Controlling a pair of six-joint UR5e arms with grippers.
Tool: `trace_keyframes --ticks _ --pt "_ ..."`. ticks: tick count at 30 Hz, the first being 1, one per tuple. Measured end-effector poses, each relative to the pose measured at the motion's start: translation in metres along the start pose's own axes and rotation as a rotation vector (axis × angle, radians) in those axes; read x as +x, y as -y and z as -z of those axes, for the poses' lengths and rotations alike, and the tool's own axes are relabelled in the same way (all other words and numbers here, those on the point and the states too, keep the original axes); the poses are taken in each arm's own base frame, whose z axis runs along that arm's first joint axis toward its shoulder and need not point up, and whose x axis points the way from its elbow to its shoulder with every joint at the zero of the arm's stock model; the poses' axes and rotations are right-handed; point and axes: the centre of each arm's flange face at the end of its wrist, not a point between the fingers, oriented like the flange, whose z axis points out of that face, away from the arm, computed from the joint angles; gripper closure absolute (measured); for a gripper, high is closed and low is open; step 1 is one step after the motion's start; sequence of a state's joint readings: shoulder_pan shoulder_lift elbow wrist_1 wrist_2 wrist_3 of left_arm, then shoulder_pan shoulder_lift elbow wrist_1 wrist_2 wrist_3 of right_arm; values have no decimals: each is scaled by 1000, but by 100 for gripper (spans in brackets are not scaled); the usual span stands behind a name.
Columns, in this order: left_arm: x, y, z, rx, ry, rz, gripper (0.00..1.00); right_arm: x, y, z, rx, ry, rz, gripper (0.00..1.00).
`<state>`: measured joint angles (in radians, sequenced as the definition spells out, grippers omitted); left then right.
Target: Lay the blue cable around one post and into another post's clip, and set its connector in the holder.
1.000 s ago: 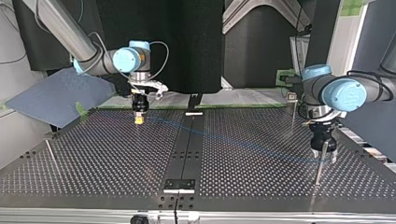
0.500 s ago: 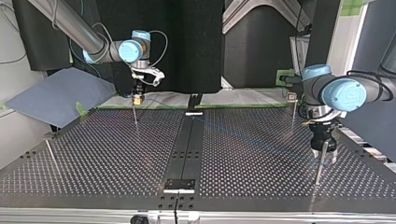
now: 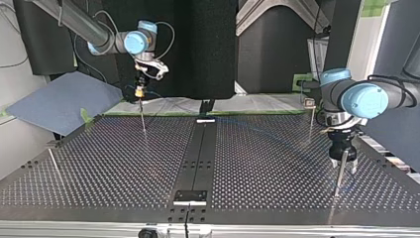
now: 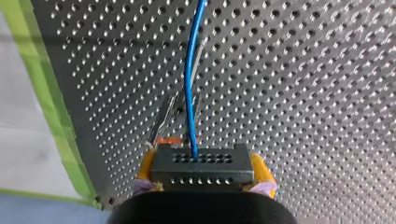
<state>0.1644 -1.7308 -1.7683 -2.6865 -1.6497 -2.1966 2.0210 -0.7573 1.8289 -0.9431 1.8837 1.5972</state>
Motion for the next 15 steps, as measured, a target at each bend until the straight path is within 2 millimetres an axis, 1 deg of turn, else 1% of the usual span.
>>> trace_keyframes --ticks 7,15 --pt "0 0 0 0 -1 0 0 -12 -24 9 -51 0 -23 100" --pt "1 1 1 3 -3 0 0 -24 -56 17 -75 1 -70 100"
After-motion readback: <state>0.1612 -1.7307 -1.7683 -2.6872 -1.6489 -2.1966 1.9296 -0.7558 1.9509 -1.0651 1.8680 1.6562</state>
